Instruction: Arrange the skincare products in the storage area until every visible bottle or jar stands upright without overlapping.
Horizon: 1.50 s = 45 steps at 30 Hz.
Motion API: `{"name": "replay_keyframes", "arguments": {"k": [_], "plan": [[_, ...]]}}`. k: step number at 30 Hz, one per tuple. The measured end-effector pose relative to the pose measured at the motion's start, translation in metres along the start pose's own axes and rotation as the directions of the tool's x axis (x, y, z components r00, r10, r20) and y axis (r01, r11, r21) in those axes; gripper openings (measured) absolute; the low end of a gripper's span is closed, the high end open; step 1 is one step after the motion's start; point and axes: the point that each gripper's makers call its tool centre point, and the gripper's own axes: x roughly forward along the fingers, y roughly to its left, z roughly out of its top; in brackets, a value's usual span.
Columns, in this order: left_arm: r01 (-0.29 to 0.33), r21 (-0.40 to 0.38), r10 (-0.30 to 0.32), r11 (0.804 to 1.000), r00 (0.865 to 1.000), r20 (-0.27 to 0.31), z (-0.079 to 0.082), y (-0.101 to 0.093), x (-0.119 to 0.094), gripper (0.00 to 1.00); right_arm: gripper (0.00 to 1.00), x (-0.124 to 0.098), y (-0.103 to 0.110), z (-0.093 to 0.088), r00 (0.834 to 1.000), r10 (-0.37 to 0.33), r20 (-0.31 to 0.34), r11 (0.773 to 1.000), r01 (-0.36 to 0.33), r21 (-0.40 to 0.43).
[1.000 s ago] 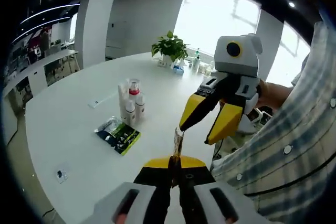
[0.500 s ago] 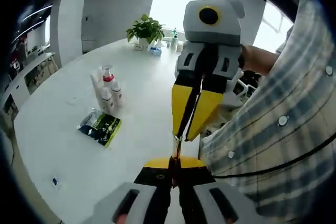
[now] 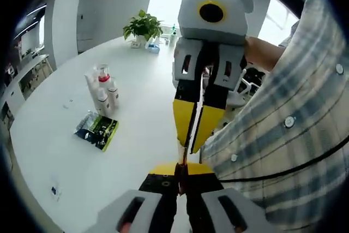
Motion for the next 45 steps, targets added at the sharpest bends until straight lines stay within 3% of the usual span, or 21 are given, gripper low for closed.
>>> {"name": "replay_keyframes", "arguments": {"k": [4,7,11,14,16,18,22,27,28,29,31,34,36,38,40,41,42,43,45], "plan": [[0.025,0.003,-0.025,1.000,1.000,0.012,0.002,-0.005,0.001,0.04,0.00,0.000,0.004,0.003,0.999,0.026,0.033,0.997,-0.029,0.070],[0.030,-0.024,-0.029,0.999,0.998,0.058,0.008,-0.004,0.000,0.06,0.00,-0.006,-0.001,0.005,0.997,0.013,0.075,0.993,-0.022,0.112],[0.027,-0.051,-0.022,0.998,0.995,0.096,0.014,0.000,-0.002,0.13,0.00,-0.015,-0.007,0.007,0.992,-0.001,0.125,0.981,-0.023,0.190],[-0.009,-0.065,0.017,0.998,0.991,0.134,0.020,0.009,-0.004,0.24,0.00,-0.021,-0.013,0.008,0.988,-0.030,0.151,0.973,-0.005,0.232],[-0.019,-0.124,0.040,0.992,0.985,0.165,0.022,0.016,-0.006,0.30,0.00,-0.024,-0.015,0.009,0.984,-0.041,0.172,0.970,-0.002,0.244],[-0.014,-0.226,0.060,0.974,0.979,0.197,0.023,0.022,-0.006,0.38,0.00,-0.028,-0.019,0.010,0.980,-0.059,0.189,0.965,0.008,0.262],[-0.015,-0.290,0.085,0.957,0.970,0.230,0.019,0.031,-0.007,0.40,0.00,-0.034,-0.026,0.011,0.972,-0.097,0.213,0.958,0.034,0.284],[0.083,-0.400,0.068,0.913,0.934,0.351,0.030,0.032,-0.014,0.41,0.00,-0.040,-0.034,0.016,0.949,-0.126,0.288,0.934,0.015,0.358],[0.104,-0.436,0.074,0.894,0.925,0.372,0.032,0.033,-0.015,0.38,0.00,-0.041,-0.034,0.016,0.946,-0.129,0.297,0.930,0.012,0.367],[0.118,-0.505,0.088,0.855,0.927,0.365,0.029,0.036,-0.017,0.35,0.00,-0.042,-0.036,0.017,0.941,-0.136,0.310,0.927,0.010,0.376],[0.142,-0.498,0.097,0.855,0.901,0.422,0.036,0.040,-0.023,0.20,0.00,-0.045,-0.038,0.020,0.927,-0.144,0.347,0.914,-0.010,0.405],[0.216,-0.544,0.092,0.810,0.870,0.484,0.043,0.038,-0.029,0.17,0.00,-0.049,-0.039,0.025,0.904,-0.144,0.403,0.903,-0.046,0.427],[0.237,-0.534,0.071,0.812,0.867,0.493,0.043,0.034,-0.029,0.14,0.00,-0.050,-0.039,0.026,0.894,-0.142,0.425,0.891,-0.072,0.448],[0.249,-0.531,0.073,0.810,0.856,0.512,0.045,0.033,-0.031,0.12,0.00,-0.051,-0.039,0.026,0.884,-0.144,0.445,0.882,-0.090,0.463],[0.275,-0.536,0.090,0.798,0.825,0.558,0.050,0.036,-0.036,0.09,0.00,-0.052,-0.041,0.025,0.874,-0.156,0.461,0.867,-0.103,0.488],[0.315,-0.545,0.091,0.777,0.801,0.592,0.054,0.036,-0.040,0.07,0.00,-0.052,-0.042,0.023,0.873,-0.161,0.460,0.862,-0.104,0.497],[0.330,-0.543,0.093,0.772,0.786,0.611,0.057,0.036,-0.043,0.06,0.00,-0.051,-0.043,0.022,0.874,-0.163,0.458,0.854,-0.107,0.509],[0.341,-0.540,0.091,0.770,0.778,0.621,0.058,0.036,-0.045,0.04,0.00,-0.048,-0.041,0.019,0.879,-0.151,0.451,0.847,-0.121,0.518],[0.329,-0.534,0.093,0.779,0.782,0.617,0.057,0.037,-0.045,0.01,0.00,-0.044,-0.038,0.016,0.890,-0.136,0.435,0.851,-0.120,0.511]]}}
